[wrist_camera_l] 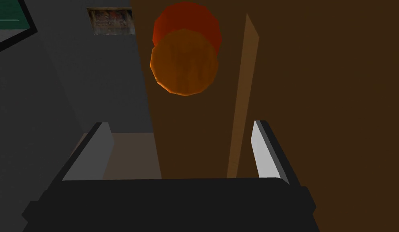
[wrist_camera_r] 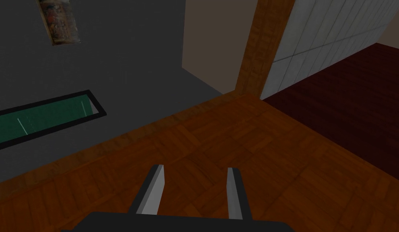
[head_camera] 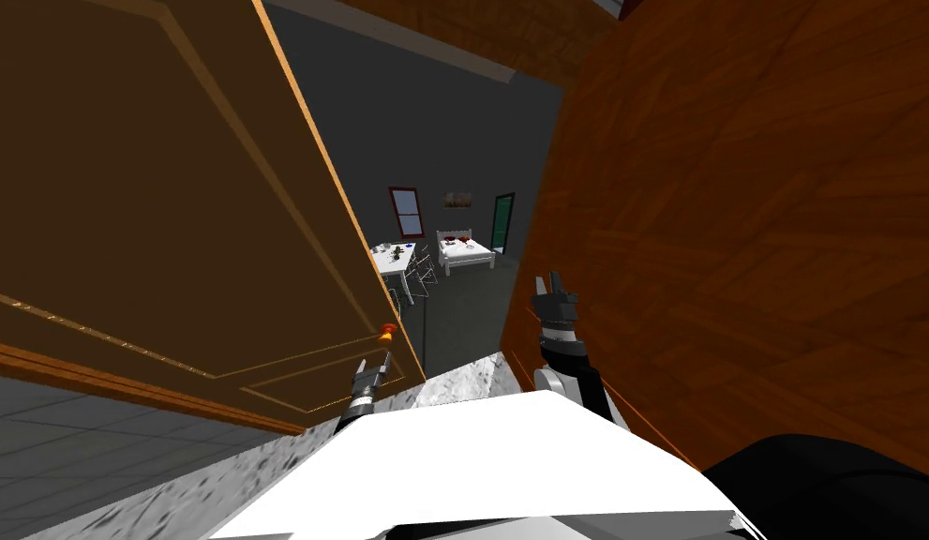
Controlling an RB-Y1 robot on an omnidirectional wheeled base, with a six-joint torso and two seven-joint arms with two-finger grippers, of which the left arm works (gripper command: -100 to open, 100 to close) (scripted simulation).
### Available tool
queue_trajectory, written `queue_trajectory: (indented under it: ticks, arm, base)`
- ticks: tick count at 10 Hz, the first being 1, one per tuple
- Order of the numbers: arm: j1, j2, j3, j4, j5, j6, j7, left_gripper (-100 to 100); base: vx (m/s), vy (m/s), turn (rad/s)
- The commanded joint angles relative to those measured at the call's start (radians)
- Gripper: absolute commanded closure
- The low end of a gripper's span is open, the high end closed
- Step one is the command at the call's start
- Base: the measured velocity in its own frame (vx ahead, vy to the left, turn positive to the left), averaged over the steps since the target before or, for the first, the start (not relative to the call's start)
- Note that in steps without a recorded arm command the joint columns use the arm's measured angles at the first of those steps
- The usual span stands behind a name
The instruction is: Pull the door open
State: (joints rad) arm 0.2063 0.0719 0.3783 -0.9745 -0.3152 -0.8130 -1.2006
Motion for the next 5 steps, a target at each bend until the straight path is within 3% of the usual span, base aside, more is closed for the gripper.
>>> queue_trajectory:
  ticks: [1,5]
  arm:
    - [0.004,0.010,0.011,0.009,0.007,-0.008,0.005,-100]
    - [0.007,0.031,0.039,0.043,0.024,-0.030,0.019,-100]
  base:
    - [0.185,0.026,-0.086]
    - [0.182,0.005,-0.082]
